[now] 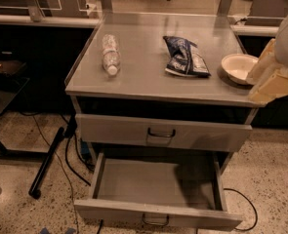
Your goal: Close middle drawer
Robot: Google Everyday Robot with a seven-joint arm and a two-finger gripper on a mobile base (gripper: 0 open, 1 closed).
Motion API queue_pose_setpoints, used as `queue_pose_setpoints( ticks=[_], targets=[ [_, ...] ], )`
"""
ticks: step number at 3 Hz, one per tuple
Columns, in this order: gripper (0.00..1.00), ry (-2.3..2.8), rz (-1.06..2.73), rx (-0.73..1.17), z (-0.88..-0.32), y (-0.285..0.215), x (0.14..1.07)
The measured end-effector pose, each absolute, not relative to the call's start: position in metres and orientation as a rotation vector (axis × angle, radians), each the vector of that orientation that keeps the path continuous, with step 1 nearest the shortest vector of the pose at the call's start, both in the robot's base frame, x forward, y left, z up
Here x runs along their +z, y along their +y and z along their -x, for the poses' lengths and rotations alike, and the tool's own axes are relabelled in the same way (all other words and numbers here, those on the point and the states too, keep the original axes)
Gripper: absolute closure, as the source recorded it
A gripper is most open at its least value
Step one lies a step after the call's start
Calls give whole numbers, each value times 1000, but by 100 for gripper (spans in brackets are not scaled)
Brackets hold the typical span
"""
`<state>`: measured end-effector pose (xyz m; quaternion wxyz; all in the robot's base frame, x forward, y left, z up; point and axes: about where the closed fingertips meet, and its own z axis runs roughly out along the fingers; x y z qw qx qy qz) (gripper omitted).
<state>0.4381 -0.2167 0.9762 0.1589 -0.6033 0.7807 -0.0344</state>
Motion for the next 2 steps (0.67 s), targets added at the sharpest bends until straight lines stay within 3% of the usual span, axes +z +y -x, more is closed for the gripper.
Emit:
queue_pose_setpoints(
  ticks=[1,2],
  targets=[
    [83,2232,1725,-98,-438,-217,976],
    [100,2230,1723,-101,-439,-217,977]
  ],
)
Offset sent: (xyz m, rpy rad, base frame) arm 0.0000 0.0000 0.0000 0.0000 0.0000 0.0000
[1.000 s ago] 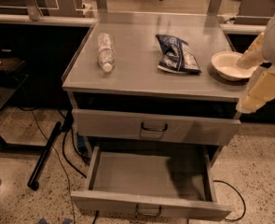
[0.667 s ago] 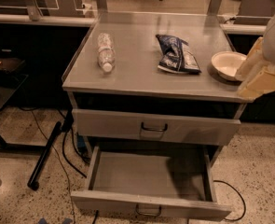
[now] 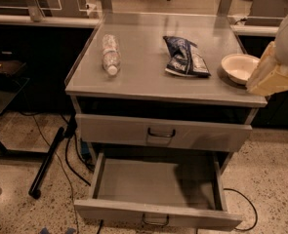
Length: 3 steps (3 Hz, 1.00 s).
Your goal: Close middle drawer
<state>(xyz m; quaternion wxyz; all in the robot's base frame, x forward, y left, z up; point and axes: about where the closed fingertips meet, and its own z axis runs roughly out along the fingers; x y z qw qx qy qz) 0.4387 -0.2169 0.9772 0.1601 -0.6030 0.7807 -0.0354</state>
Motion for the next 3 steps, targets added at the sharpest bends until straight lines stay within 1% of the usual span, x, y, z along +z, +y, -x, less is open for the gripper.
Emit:
queue_pose_setpoints(
  ticks=[2,3],
  targets=[
    [100,2220,1708,-121,-443,-218,985],
    [100,2393,1716,-32,-396,-234,929]
  ],
)
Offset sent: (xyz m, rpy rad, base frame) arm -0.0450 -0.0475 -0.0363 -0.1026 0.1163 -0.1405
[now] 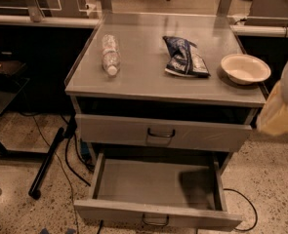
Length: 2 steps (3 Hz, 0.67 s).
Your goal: Close middle drawer
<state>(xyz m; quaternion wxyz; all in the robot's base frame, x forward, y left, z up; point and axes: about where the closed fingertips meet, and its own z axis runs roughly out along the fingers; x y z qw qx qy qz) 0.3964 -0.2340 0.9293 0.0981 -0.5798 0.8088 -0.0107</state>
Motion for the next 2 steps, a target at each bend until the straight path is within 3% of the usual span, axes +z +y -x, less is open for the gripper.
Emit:
queue_pose_setpoints(
  ticks=[2],
  targets=[
    [100,2510,1764,82,-359,-239,876]
  ],
)
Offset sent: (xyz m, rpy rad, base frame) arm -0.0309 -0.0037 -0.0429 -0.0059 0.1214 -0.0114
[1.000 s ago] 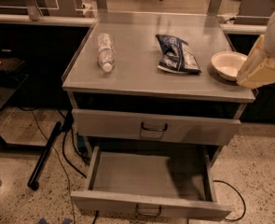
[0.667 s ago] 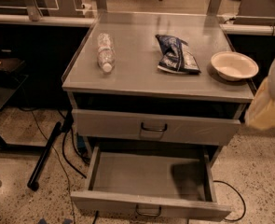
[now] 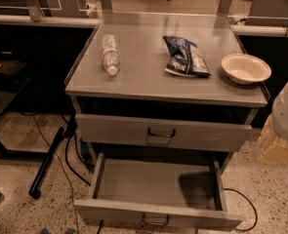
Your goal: Close middle drawer
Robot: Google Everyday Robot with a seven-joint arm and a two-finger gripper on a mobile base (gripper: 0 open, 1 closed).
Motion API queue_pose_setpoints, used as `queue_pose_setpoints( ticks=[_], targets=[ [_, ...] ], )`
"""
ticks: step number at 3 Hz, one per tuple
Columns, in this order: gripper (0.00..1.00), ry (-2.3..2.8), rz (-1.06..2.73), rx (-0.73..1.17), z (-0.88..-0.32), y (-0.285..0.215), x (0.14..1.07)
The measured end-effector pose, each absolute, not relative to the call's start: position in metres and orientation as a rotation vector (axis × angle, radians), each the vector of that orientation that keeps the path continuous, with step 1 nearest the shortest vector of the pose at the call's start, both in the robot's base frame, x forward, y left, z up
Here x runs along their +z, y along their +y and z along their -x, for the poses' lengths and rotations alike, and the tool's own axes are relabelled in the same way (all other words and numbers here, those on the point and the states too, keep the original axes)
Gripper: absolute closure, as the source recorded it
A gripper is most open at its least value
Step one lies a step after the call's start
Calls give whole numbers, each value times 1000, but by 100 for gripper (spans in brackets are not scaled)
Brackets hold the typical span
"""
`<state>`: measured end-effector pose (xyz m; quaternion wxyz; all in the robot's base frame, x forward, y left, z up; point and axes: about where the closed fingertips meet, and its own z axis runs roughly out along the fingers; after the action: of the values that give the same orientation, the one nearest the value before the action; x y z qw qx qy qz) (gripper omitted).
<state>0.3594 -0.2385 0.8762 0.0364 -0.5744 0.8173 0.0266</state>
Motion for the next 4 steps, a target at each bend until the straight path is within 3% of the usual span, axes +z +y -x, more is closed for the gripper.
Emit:
queue_pose_setpoints(
  ticks=[3,4],
  targets=[
    [100,2725,1678,319,-328,-221,731],
    [100,2725,1678,319,-328,-221,731]
  ],
)
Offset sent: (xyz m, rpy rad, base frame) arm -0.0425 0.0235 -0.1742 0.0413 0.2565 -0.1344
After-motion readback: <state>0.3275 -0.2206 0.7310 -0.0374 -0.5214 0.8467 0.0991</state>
